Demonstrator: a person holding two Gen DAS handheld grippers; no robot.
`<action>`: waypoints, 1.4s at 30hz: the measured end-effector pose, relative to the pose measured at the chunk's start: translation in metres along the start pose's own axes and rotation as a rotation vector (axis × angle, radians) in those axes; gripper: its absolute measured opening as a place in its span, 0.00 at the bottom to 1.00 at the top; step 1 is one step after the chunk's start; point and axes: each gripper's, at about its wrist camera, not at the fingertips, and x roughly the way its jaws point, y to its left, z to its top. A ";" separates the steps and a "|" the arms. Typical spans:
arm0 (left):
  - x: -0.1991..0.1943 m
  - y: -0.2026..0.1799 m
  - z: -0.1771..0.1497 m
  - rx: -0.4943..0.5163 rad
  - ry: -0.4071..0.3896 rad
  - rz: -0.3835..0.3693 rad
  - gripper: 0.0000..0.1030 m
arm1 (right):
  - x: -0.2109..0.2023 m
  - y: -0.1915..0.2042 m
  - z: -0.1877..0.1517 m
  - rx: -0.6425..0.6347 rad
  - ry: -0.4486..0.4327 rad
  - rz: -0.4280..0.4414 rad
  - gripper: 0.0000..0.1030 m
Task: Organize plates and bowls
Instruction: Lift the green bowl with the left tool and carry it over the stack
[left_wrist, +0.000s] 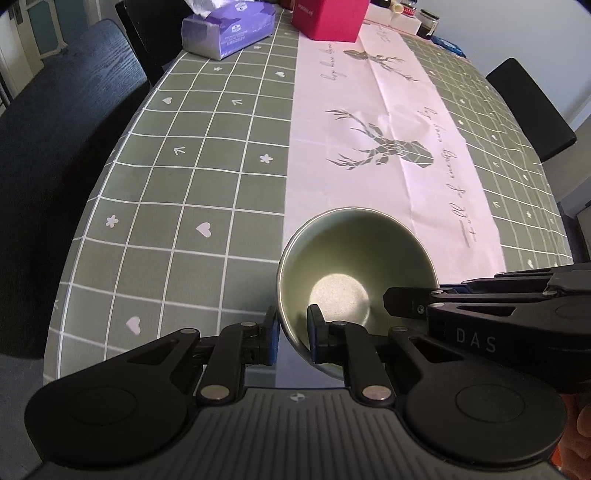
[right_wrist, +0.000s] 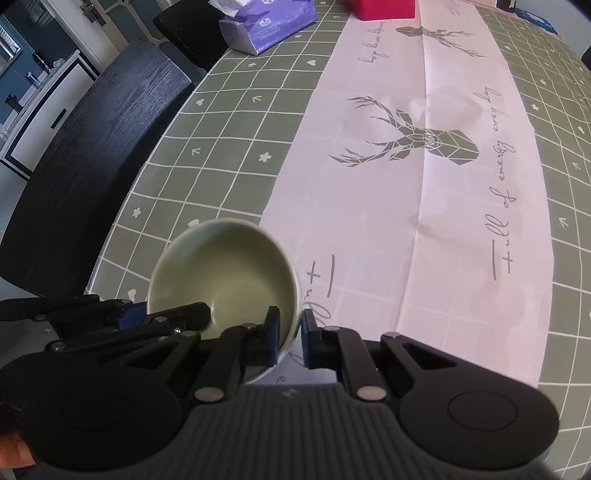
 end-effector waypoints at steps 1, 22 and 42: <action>-0.006 -0.004 -0.003 0.003 -0.001 -0.004 0.16 | -0.006 -0.001 -0.004 0.002 -0.003 0.002 0.09; -0.089 -0.156 -0.079 0.220 -0.024 -0.160 0.17 | -0.154 -0.084 -0.139 0.029 -0.125 -0.093 0.10; -0.057 -0.253 -0.116 0.334 0.105 -0.295 0.17 | -0.199 -0.172 -0.218 0.185 -0.135 -0.203 0.09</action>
